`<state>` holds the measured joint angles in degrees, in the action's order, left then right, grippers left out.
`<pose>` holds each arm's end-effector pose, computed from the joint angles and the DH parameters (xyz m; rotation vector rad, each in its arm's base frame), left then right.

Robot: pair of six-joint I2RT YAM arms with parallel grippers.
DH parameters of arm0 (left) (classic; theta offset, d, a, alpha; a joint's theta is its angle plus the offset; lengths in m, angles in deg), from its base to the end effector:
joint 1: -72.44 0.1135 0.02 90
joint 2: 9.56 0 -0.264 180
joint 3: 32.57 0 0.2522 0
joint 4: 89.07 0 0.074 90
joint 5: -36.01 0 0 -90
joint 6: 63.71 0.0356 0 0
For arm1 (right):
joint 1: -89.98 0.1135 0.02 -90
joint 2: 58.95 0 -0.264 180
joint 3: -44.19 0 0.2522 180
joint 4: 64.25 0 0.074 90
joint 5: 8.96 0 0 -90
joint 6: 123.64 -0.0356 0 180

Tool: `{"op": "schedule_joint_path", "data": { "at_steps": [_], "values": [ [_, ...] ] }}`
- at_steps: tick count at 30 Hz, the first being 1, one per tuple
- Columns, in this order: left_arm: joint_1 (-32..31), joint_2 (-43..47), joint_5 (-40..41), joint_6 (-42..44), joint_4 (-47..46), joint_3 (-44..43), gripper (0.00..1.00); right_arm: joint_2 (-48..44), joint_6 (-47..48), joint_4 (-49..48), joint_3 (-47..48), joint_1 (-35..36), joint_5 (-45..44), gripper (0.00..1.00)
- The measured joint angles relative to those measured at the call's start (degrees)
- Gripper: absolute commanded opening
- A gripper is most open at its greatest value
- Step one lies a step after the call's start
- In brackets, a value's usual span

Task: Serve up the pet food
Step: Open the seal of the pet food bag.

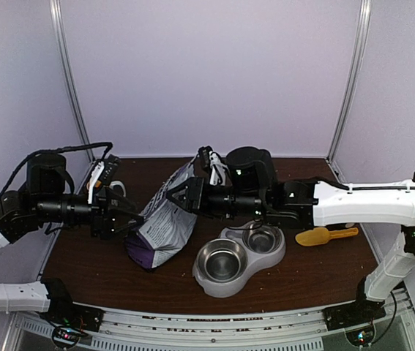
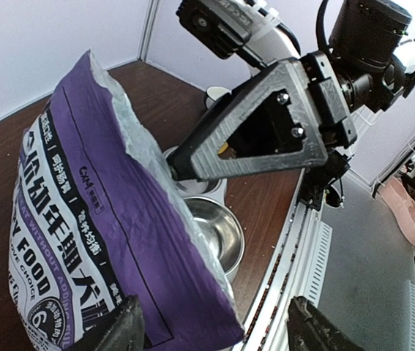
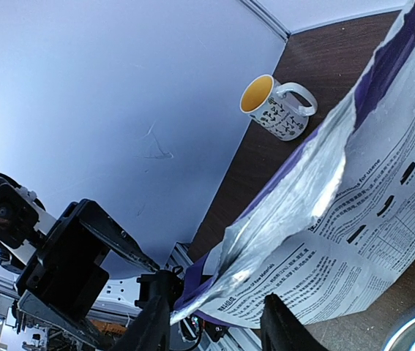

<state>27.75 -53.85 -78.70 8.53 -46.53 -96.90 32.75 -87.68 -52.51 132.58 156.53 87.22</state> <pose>0.1077 -0.1275 0.3436 0.7811 1.9538 -1.1112 0.1498 0.3550 0.3344 -0.3215 2.1199 1.4838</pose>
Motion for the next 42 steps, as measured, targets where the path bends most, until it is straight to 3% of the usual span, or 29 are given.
{"op": "schedule_joint_path", "data": {
  "at_steps": [5,14,18,27,33,42],
  "values": [
    [0.00,-0.13,-2.03,0.07,-0.55,0.98,0.62,1.14,-1.05,-0.04,0.22,0.22,-0.28,0.31],
    [0.00,-1.51,-4.31,0.15,-1.77,1.22,0.52,2.84,-1.88,-0.35,1.14,0.24,-0.48,0.29],
    [0.00,-1.84,-4.98,0.17,-1.84,1.22,0.43,2.91,-1.88,-0.90,1.22,0.24,-0.46,0.31],
    [0.00,-1.92,-5.35,0.13,-1.97,1.40,0.40,2.91,-2.21,-2.97,1.22,0.28,0.02,0.38],
    [0.00,-1.92,-5.40,0.13,-1.97,1.42,0.39,3.17,-2.84,-3.65,1.22,0.48,0.31,0.23],
    [0.00,-1.92,-5.53,0.13,-2.16,1.42,0.38,4.22,-3.28,-4.00,1.22,0.63,0.94,0.10]
  ]
}}
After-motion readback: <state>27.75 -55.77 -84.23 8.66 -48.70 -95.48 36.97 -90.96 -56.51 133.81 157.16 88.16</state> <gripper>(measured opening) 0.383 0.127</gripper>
